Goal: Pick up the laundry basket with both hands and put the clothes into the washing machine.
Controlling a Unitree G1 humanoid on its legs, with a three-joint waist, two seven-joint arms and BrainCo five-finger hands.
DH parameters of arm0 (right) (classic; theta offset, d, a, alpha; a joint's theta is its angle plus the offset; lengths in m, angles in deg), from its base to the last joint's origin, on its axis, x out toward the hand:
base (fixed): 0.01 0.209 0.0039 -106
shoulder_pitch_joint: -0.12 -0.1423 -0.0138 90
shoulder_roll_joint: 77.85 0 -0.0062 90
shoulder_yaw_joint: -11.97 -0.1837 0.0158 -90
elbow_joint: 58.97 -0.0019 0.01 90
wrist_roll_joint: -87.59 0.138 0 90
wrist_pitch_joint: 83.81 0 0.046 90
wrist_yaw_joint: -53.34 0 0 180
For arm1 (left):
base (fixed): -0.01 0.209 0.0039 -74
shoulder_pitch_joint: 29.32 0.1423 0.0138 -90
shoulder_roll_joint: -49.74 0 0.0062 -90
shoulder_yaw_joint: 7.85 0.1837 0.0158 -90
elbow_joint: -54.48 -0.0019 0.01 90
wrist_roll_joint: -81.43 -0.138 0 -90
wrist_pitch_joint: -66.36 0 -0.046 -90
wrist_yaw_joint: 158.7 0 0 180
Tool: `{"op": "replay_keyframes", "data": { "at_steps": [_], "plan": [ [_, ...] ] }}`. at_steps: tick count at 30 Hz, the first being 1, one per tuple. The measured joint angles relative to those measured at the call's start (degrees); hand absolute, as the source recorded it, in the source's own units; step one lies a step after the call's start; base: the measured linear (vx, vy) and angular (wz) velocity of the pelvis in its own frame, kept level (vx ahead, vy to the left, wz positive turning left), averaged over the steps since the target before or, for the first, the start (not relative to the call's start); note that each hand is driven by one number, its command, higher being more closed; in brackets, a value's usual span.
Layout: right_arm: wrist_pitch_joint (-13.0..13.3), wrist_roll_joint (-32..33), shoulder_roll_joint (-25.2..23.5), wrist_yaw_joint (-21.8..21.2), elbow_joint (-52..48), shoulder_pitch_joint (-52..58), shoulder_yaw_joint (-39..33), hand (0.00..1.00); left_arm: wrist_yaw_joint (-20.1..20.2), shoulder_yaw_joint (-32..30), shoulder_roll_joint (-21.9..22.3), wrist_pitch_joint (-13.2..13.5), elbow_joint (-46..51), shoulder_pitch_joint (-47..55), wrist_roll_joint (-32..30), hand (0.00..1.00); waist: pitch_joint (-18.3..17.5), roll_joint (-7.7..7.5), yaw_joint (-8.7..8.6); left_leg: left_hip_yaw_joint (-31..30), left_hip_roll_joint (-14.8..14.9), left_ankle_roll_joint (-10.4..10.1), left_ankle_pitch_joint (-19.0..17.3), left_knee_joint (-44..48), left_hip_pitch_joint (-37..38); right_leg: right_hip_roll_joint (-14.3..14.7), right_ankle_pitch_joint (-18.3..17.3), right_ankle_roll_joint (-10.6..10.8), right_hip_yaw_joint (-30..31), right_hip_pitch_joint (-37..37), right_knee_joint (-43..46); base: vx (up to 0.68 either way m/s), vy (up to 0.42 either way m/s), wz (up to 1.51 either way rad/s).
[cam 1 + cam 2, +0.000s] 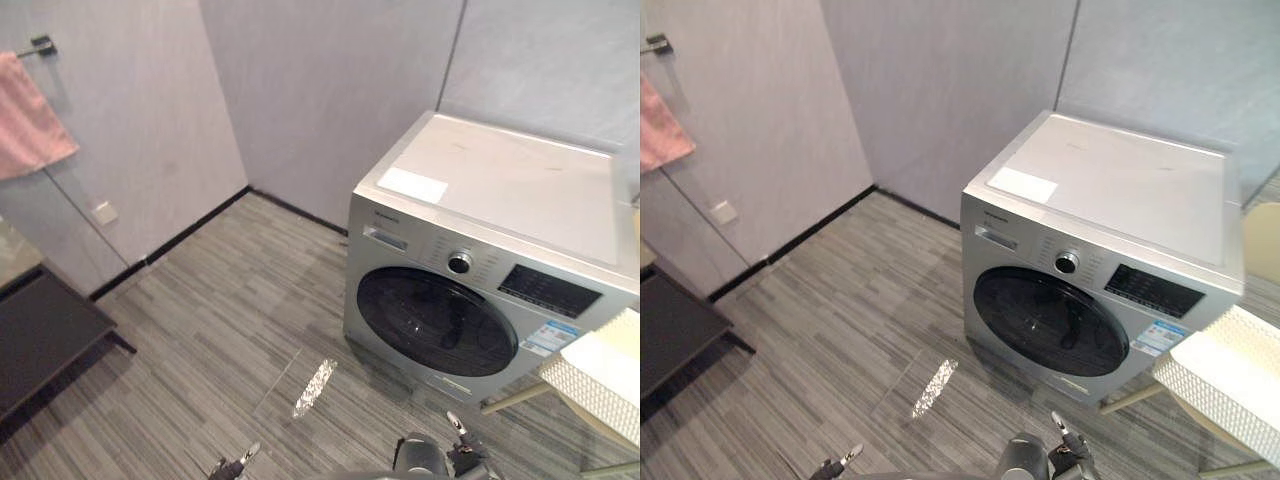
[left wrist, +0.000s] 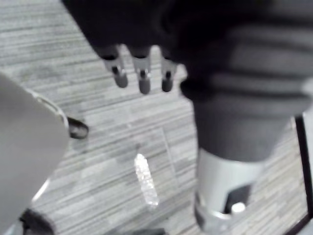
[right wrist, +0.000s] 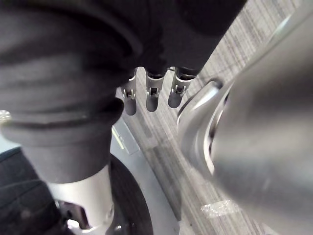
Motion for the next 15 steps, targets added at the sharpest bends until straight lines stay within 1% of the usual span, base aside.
{"op": "replay_keyframes", "data": {
  "at_steps": [1,2,3,4,5,6,7,8,9,10,11,12,13,14,15],
  "plan": [
    [-0.3,0.3,-0.3,0.1,0.5,0.2,-1.1,0.00,0.0,0.0,-0.1,0.0,0.0,-0.1,-0.3,0.00,0.2,-0.19,-0.01,-0.7,0.5,-0.7,-0.6,0.5,0.0,0.4,1.3,0.6,1.5,0.1,-3.7,0.40,-0.267,0.68],
    [-0.4,0.3,-0.9,0.1,1.3,0.9,-2.8,0.00,0.0,-0.6,-0.5,0.0,0.1,-0.3,-1.0,0.00,0.5,-1.01,-0.02,-2.4,1.4,-2.1,-2.2,2.1,-0.2,0.8,3.5,0.8,4.7,0.3,-9.4,0.36,-0.316,0.67],
    [-0.5,0.3,-1.6,0.3,2.0,2.0,-4.8,0.00,0.0,-2.8,-0.4,0.0,0.3,-0.2,-1.1,0.00,0.5,-1.78,-0.10,-4.2,2.5,-3.3,-4.5,4.6,-0.6,0.9,4.0,0.8,6.4,0.2,-11.0,0.37,-0.358,0.70],
    [-0.6,0.2,-1.9,0.4,2.3,2.6,-5.5,0.00,0.0,-3.9,-0.3,0.0,0.3,-0.2,-1.4,0.00,0.4,-2.06,-0.21,-5.0,3.4,-4.1,-5.8,5.9,-0.6,0.9,3.9,0.8,6.8,0.3,-10.5,0.41,-0.434,0.89],
    [-1.3,0.1,-2.1,0.4,2.6,3.5,-7.5,0.00,0.0,-6.2,0.3,-0.1,0.6,-0.2,-2.3,0.00,0.1,-1.69,-0.71,-7.8,6.5,-5.9,-8.9,8.6,-0.6,2.6,5.7,2.9,5.7,-0.4,-5.0,0.46,-0.484,0.78],
    [-1.4,-0.2,-1.7,0.4,2.6,3.5,-8.0,0.00,0.1,-7.3,0.7,-0.1,0.7,0.0,-2.3,0.00,-0.6,-0.81,-1.13,-8.6,8.9,-6.1,-9.6,8.6,-0.5,4.2,3.5,2.7,4.4,-0.8,-1.6,0.62,-0.530,0.79],
    [-1.4,-0.5,-0.9,0.3,2.5,3.4,-9.2,0.00,0.3,-8.4,2.1,-0.1,0.7,1.2,-2.3,0.00,-2.0,1.13,-0.94,-9.9,12.2,-5.4,-8.9,11.8,-1.9,6.9,-0.9,1.0,1.9,-1.4,1.0,0.53,-0.452,0.35],
    [-1.4,-0.9,-0.9,0.3,2.5,2.6,-10.0,0.00,0.3,-9.6,2.8,0.0,0.8,1.3,-2.2,0.00,-2.4,1.71,-0.70,-10.2,13.4,-4.1,-8.0,16.3,-4.3,7.8,-1.8,-0.1,1.2,-1.3,1.9,0.54,-0.464,0.40],
    [-1.2,-1.5,-1.0,0.3,2.1,1.0,-11.8,0.00,0.2,-11.9,3.0,0.1,1.3,1.3,-2.0,0.00,-1.9,1.47,-0.66,-11.1,15.9,1.1,-4.1,32.0,-12.4,8.8,-3.4,-2.0,-1.7,1.4,1.6,0.41,-0.431,0.38],
    [-1.1,-1.6,-0.8,0.4,2.0,0.8,-11.9,0.00,0.2,-12.0,2.9,0.1,1.2,1.3,-1.8,0.00,-1.3,1.18,-0.65,-11.3,17.0,0.9,-3.0,38.8,-15.6,9.2,-3.7,-2.7,-3.4,3.5,0.8,0.51,-0.489,0.76],
    [-2.6,-1.9,-0.4,2.5,5.1,1.2,-11.9,0.00,0.2,-11.6,2.3,0.2,1.5,0.9,-0.7,0.00,-0.1,0.85,-0.17,-9.7,18.2,0.7,-3.0,49.6,-20.2,9.5,-4.0,-3.3,-7.1,9.0,-2.0,0.49,-0.431,0.88],
    [-2.6,-1.9,-1.4,2.9,5.1,3.5,-11.9,0.00,0.2,-11.3,1.8,0.2,2.4,0.7,-0.2,0.00,0.7,-0.19,0.47,-4.9,18.4,0.7,-3.0,53.6,-22.0,9.0,-4.0,-3.3,-9.8,13.6,-4.5,0.62,-0.527,1.44],
    [-3.9,-1.8,-1.7,4.6,5.2,6.7,-11.3,0.00,0.1,-10.5,1.8,0.4,3.7,0.3,-0.1,0.00,1.0,-0.70,0.41,7.4,17.7,0.2,-2.2,52.1,-24.8,8.4,-3.9,-3.4,-14.7,19.9,-8.4,0.61,-0.481,1.53],
    [-5.2,-1.2,-0.5,5.8,5.1,8.4,-11.3,0.00,0.0,-9.2,3.0,0.6,4.1,-0.5,-0.3,0.00,1.0,1.41,0.54,16.7,14.5,0.8,5.1,40.0,-27.4,9.9,-4.1,-3.0,-17.9,21.6,-9.8,0.49,-0.369,1.30],
    [-5.4,-1.0,-0.1,6.1,5.2,8.7,-11.4,0.00,0.0,-8.9,3.5,0.9,4.4,-0.5,-0.3,0.00,1.1,1.44,0.74,20.6,13.5,5.5,4.7,37.3,-27.4,10.4,-4.7,-2.1,-18.3,21.8,-10.1,0.37,-0.231,1.00]
  ]
}}
